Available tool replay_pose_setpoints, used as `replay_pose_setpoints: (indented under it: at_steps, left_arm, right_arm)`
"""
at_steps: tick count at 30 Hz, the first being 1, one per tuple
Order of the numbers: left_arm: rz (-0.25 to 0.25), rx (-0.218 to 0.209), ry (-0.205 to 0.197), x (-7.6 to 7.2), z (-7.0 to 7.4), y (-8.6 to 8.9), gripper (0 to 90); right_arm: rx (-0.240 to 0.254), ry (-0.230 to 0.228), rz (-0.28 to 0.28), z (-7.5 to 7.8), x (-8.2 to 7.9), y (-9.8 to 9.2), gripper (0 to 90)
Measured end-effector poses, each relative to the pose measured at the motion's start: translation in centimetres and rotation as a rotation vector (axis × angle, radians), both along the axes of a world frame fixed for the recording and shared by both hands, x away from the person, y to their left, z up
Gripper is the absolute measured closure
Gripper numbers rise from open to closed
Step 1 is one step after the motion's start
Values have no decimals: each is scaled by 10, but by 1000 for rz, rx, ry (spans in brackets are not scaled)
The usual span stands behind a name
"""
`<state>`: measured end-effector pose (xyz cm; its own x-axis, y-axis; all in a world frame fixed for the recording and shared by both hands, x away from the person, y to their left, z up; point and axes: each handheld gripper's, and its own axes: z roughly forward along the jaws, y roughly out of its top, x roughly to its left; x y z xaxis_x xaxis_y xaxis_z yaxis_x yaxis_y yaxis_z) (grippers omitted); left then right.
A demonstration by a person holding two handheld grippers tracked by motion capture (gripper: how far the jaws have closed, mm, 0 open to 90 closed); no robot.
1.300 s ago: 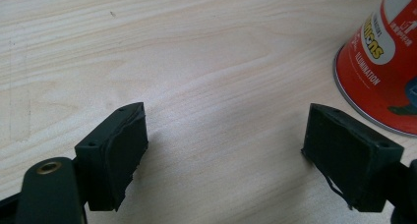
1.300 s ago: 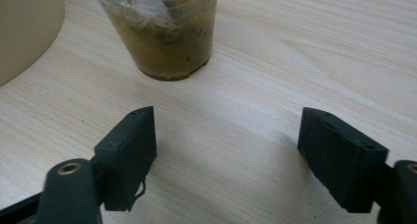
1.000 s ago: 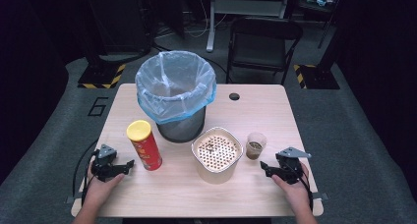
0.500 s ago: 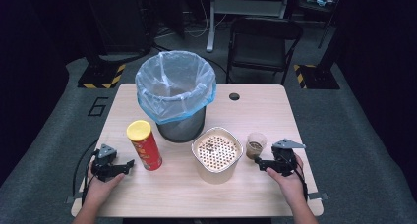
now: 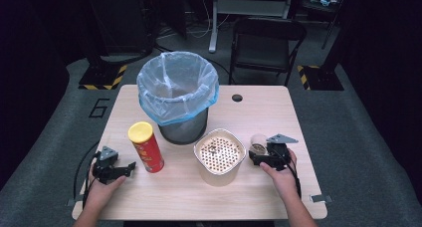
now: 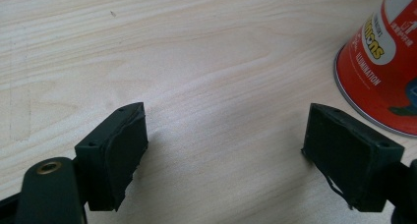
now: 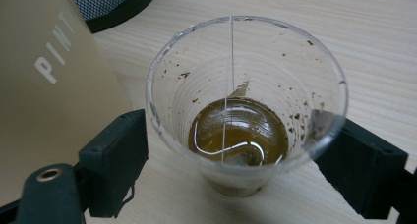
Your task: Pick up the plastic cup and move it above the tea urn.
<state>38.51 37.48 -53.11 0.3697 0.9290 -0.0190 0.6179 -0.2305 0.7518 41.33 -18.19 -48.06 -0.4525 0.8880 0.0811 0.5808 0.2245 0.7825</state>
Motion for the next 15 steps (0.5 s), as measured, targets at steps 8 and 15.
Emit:
replay_pose_setpoints:
  at_steps: [8, 15]
  left_arm:
    - [0, 1, 0, 0, 0, 0, 165]
    - [-1, 0, 0, 0, 0, 0, 165]
  right_arm:
    - [-24, -32, -10, 0, 8, 7, 238]
    - [-29, -45, 15, 0, 14, 8, 279]
